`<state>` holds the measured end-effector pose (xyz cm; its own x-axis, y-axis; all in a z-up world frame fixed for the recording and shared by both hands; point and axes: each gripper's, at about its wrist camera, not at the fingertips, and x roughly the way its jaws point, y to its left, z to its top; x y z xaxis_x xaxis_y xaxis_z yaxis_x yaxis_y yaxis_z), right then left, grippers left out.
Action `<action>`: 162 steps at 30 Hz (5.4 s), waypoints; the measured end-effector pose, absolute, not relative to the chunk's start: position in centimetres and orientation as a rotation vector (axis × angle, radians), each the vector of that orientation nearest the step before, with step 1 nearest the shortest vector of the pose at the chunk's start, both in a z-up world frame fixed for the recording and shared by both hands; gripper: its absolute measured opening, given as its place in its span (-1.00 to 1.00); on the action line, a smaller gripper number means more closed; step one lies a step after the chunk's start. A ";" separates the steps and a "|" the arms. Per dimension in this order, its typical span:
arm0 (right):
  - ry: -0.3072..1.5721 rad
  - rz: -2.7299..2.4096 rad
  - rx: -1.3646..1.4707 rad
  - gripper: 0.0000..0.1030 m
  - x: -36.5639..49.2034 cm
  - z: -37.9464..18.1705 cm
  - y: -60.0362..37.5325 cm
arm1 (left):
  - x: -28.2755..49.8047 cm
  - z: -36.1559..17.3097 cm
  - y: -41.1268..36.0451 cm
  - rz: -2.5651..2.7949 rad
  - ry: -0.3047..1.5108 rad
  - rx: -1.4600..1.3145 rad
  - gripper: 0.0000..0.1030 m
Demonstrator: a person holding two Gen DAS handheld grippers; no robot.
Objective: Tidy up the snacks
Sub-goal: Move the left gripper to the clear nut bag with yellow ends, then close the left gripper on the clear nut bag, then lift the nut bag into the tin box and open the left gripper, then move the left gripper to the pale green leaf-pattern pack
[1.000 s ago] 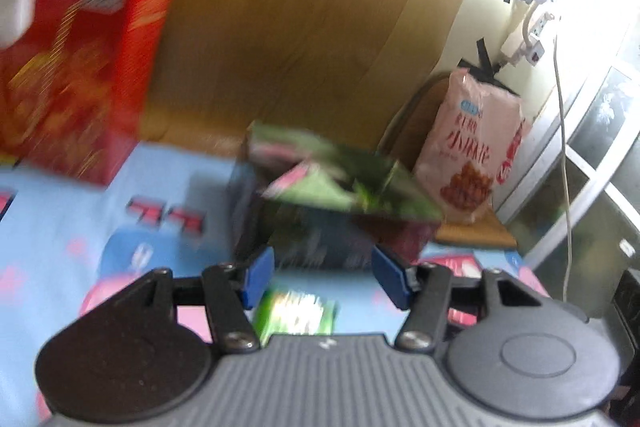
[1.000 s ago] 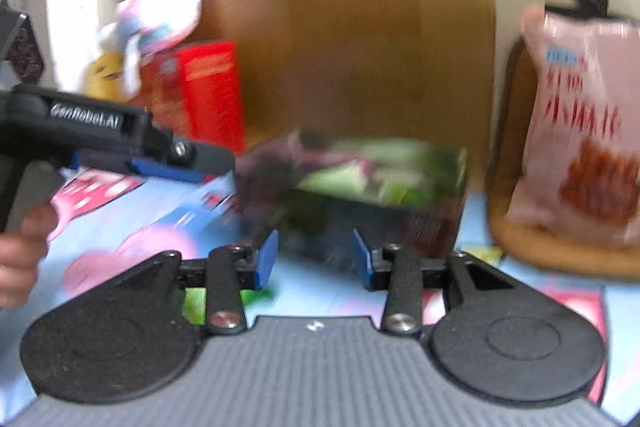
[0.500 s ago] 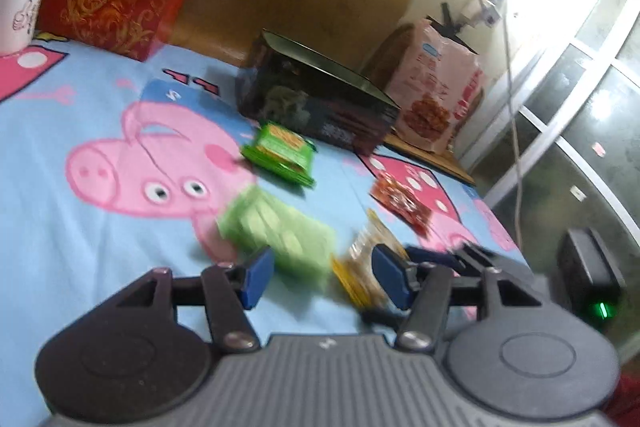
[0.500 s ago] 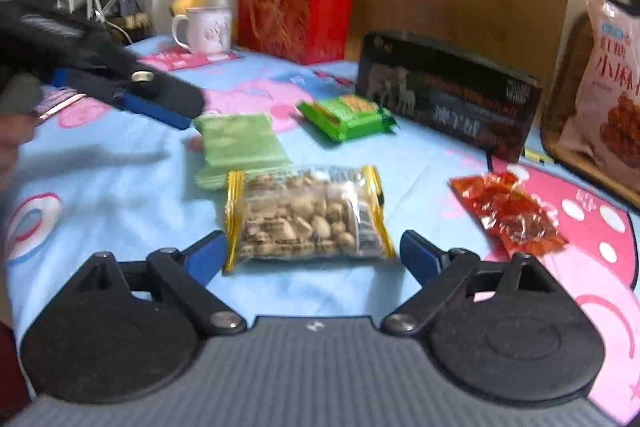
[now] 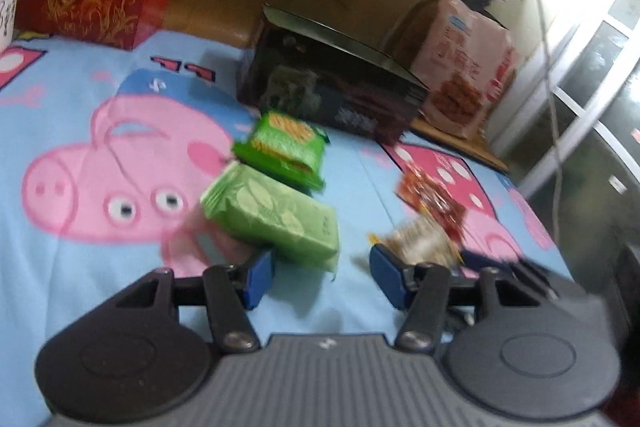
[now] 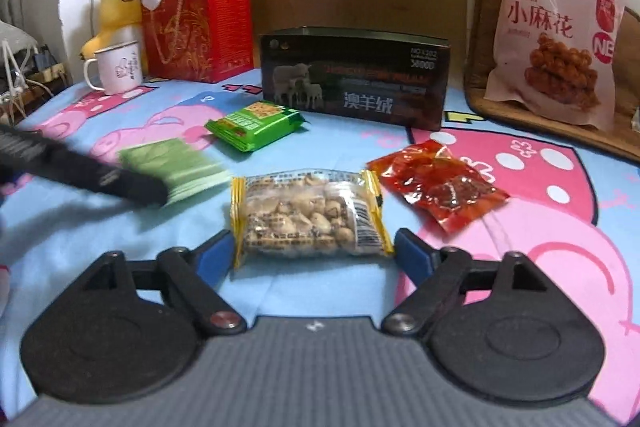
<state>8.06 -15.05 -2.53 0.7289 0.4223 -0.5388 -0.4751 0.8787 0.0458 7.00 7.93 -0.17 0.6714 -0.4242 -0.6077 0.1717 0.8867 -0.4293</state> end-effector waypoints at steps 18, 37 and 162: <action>0.540 0.739 -0.047 0.70 6.0 -1.9 -15.5 | 4.1 -0.9 8.8 -0.422 0.779 -0.482 0.10; 0.542 0.575 -0.053 0.25 7.3 -2.3 -17.4 | 8.4 0.0 4.1 -0.478 0.792 -0.325 0.10; 0.528 0.575 -0.159 -0.09 7.9 -2.5 -17.2 | 7.4 -1.5 -1.3 -0.481 0.689 -0.205 -0.08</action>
